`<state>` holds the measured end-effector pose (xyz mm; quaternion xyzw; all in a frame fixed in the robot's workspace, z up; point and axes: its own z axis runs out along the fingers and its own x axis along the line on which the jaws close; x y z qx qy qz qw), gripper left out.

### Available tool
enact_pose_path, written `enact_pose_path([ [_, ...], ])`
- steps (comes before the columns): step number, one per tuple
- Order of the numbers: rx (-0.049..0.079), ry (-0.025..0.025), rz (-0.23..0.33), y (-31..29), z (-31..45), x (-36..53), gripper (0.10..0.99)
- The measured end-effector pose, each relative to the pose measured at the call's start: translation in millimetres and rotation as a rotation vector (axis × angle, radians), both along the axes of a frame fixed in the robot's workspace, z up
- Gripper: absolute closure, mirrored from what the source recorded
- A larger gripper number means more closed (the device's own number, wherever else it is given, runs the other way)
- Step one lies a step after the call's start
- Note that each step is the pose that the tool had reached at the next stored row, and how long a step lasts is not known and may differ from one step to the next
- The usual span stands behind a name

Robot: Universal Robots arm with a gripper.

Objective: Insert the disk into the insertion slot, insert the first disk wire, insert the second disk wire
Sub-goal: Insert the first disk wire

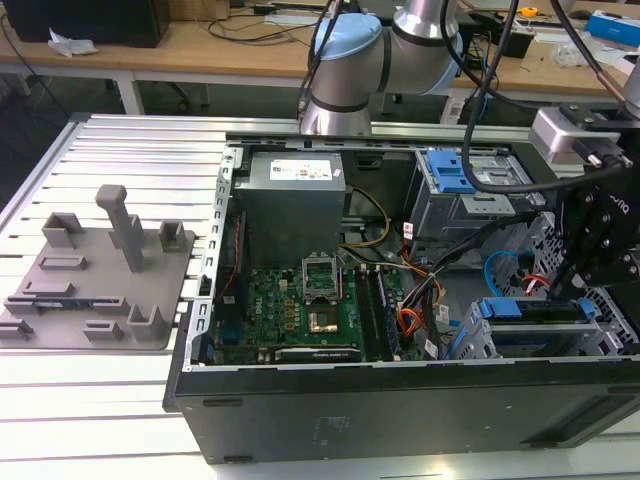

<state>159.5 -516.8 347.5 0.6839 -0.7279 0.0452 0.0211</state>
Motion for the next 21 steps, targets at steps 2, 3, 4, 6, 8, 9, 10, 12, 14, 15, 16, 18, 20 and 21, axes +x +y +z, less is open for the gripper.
enact_pose_path([
  [2,0.0,0.0,0.0,0.0,-0.3,0.1,0.922],
  [3,0.0,0.0,0.0,-0.1,-0.5,0.1,0.922],
  [4,0.0,0.0,0.0,-0.1,-0.6,0.1,0.922],
  [6,0.0,0.0,0.0,-0.1,-0.9,0.1,0.922],
  [8,0.0,0.0,0.0,-0.2,-1.1,0.1,0.922],
  [9,0.0,0.0,0.0,-0.3,-1.2,0.1,0.922],
  [10,0.0,0.0,0.0,-0.3,-1.5,0.1,0.922],
  [12,0.0,0.0,0.0,-0.3,-2.1,0.1,0.922],
  [14,0.0,0.0,0.0,-0.4,-2.6,0.1,0.922],
  [15,-0.001,0.0,0.0,-0.4,-2.9,0.1,0.922],
  [16,-0.001,0.0,0.0,-0.4,-3.1,0.1,0.922],
  [18,0.0,0.0,0.0,-0.4,-3.9,0.1,0.922],
  [20,-0.001,0.0,0.0,-0.5,-5.2,0.1,0.922],
  [21,-0.001,0.0,0.0,-0.5,-5.5,0.1,0.922],
])
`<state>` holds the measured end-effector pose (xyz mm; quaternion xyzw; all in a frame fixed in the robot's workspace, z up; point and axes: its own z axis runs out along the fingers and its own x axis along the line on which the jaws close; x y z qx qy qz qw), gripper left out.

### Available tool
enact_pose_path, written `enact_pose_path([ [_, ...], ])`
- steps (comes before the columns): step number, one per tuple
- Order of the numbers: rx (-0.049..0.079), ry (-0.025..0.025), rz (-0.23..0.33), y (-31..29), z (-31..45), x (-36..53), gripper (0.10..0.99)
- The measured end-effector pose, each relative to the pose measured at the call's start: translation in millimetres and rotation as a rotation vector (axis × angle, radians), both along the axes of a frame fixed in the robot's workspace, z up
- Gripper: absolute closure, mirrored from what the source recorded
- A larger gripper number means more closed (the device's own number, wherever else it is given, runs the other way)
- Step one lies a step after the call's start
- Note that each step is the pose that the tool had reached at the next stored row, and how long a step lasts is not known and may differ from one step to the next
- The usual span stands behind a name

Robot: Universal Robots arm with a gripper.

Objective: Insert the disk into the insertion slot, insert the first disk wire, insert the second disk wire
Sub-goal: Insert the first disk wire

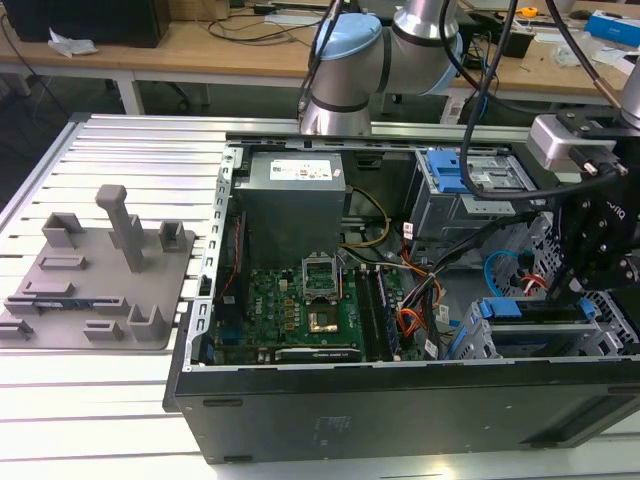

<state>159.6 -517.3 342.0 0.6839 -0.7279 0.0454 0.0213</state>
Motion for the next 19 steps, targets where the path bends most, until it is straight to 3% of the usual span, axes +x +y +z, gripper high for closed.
enact_pose_path([
  [7,0.001,0.0001,0.0,-0.6,-6.1,0.2,0.914],
  [8,-0.008,-0.0001,-0.002,0.5,6.4,0.1,0.792],
  [10,-0.019,0.0,-0.004,2.7,21.0,0.2,0.667],
  [12,-0.027,0.0,-0.005,6.1,31.4,0.2,0.667],
  [19,-0.028,0.0,-0.005,6.1,31.6,0.2,0.667],
])
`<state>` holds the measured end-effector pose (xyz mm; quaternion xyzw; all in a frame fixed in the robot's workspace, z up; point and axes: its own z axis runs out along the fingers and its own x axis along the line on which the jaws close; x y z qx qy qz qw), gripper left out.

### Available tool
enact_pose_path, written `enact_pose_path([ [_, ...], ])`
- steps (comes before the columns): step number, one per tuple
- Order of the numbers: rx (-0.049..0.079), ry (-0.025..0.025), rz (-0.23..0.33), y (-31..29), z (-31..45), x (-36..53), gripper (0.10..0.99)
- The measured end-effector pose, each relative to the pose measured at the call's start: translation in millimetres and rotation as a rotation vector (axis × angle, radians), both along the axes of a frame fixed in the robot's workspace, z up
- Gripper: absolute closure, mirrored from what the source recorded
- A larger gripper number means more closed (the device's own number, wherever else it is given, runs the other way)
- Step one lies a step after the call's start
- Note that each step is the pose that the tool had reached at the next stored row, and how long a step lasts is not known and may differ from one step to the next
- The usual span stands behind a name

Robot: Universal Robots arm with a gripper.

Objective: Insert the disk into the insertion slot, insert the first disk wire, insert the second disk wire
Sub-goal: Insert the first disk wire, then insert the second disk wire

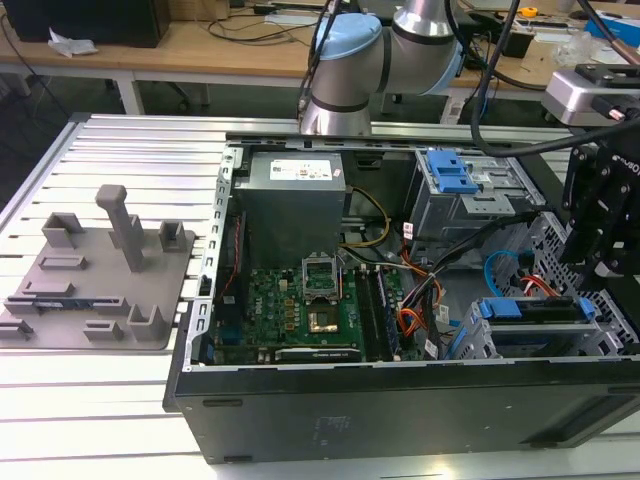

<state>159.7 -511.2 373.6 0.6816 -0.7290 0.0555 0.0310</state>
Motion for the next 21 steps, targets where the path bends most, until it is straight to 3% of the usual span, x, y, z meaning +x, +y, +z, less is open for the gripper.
enact_pose_path([
  [11,-0.002,0.0002,0.0,0.0,0.0,0.0,0.667],
  [12,-0.009,0.0012,0.0,3.3,0.1,0.1,0.667],
  [16,-0.055,0.0141,0.0,20.4,3.1,0.2,0.667],
  [17,-0.073,0.0211,0.0,25.7,3.7,0.2,0.667],
  [19,-0.113,0.0414,0.001,36.5,3.8,0.2,0.667],
  [21,-0.141,0.0439,0.0,45.3,3.6,-0.4,0.667],
])
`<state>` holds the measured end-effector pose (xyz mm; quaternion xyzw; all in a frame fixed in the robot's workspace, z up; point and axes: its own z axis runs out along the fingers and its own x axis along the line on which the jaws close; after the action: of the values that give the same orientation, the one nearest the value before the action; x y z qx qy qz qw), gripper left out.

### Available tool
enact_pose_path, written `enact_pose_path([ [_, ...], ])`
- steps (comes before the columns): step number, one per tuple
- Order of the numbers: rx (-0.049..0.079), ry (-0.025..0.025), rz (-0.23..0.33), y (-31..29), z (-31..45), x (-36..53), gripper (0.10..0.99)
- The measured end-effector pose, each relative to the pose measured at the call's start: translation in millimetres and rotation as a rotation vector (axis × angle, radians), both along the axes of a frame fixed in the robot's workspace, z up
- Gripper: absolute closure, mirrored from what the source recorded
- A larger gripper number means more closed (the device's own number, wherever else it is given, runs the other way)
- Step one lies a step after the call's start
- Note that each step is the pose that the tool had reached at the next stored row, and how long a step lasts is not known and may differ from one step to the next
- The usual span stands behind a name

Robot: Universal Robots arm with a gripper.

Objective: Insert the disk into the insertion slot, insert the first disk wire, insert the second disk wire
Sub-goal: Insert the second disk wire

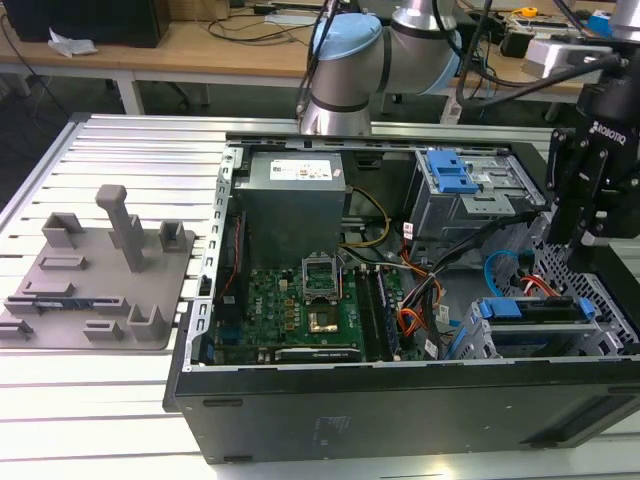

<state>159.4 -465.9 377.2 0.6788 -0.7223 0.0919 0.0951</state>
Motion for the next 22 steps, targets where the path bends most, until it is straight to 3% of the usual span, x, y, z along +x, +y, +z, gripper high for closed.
enact_pose_path([
  [2,-0.006,-0.0013,0.004,4.5,-1.4,-0.6,0.667],
  [3,-0.013,-0.0056,0.009,9.2,-2.7,-1.1,0.667],
  [4,-0.026,-0.0116,0.014,13.0,-3.6,-1.4,0.667],
  [5,-0.038,-0.0136,0.016,14.0,-3.7,-1.9,0.667],
  [8,-0.08,-0.0146,0.018,15.0,-4.0,-8.2,0.667],
  [13,-0.105,-0.0145,0.018,15.8,-6.7,-25.8,0.667],
  [15,-0.11,-0.0153,0.023,16.1,-8.0,-28.1,0.667],
  [19,-0.126,-0.0238,0.074,17.8,-9.7,-28.0,0.667],
  [21,-0.139,-0.0278,0.085,27.4,-13.1,-32.3,0.667],
  [22,-0.142,-0.0282,0.085,29.2,-13.9,-34.7,0.667],
])
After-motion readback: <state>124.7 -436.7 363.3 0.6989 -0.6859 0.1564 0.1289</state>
